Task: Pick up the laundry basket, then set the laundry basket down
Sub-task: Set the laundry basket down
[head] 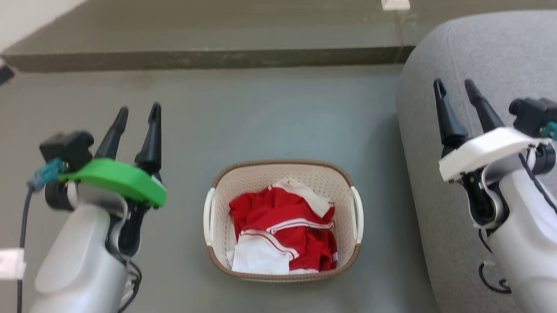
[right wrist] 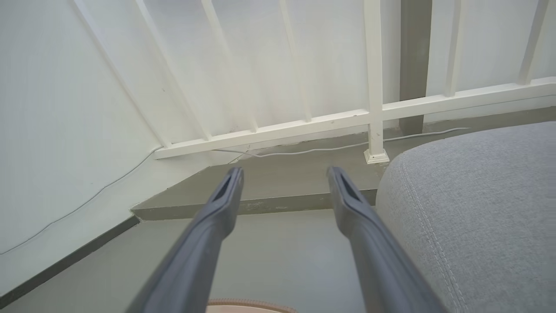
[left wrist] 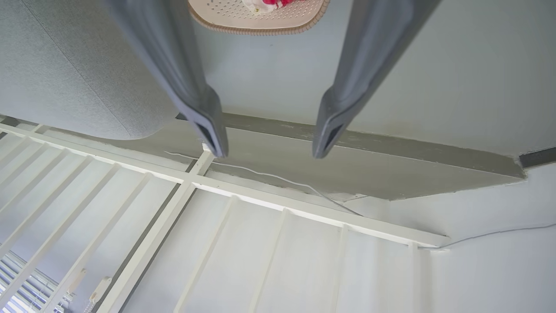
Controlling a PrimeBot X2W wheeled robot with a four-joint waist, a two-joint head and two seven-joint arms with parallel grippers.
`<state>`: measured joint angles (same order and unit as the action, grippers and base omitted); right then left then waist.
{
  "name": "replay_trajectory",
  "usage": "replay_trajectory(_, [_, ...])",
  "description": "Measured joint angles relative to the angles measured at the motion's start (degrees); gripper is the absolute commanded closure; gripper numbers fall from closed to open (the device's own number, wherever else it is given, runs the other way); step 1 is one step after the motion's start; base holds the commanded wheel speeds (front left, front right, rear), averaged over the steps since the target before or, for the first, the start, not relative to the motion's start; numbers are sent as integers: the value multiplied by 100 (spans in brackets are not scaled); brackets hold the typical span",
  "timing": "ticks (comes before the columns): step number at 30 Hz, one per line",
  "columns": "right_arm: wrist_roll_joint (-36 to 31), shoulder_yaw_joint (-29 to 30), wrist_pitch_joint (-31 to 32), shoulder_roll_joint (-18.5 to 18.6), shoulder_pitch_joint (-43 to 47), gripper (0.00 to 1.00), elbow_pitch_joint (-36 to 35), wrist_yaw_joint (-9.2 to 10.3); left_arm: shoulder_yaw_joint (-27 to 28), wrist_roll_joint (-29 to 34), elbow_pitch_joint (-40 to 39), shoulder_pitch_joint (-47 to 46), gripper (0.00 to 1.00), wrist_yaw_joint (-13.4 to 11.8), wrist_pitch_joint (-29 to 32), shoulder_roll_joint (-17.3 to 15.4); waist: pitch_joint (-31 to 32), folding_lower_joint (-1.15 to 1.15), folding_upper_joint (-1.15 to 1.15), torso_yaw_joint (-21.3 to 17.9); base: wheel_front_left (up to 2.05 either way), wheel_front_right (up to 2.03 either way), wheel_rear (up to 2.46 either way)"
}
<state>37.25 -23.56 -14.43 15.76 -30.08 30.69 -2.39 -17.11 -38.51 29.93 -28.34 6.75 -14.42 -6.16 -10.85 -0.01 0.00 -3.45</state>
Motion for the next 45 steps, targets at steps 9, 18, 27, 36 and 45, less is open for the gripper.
replay_trajectory(9, [-392, 389, 0, -35, 890, 0, -544, 126, 188, 835, -744, 784, 0, -230, 0, -69, 674, 0, 0, 44, 0, 0, 0])
replay_trajectory(18, [-666, 611, 0, -132, 1472, 0, -881, 155, 350, 1024, -1165, 1471, 0, -233, 0, 36, 966, 0, 0, 35, 0, 0, 0])
replay_trajectory(27, [-932, 751, 0, -188, 1739, 0, -1113, 147, 449, 1212, -1449, 1770, 0, -232, 0, 126, 995, 0, 0, -28, 0, 0, 0])
replay_trajectory(36, [-1065, 879, 0, -252, 1942, 0, -1185, 98, 521, 1351, -1577, 1960, 0, -230, 0, 174, 1018, 0, 0, -67, 0, 0, 0])
replay_trajectory(45, [-1203, 977, 0, -326, 2046, 0, -1249, 88, 578, 1514, -1626, 2097, 0, -226, 0, 196, 1026, 0, 0, -77, 0, 0, 0])
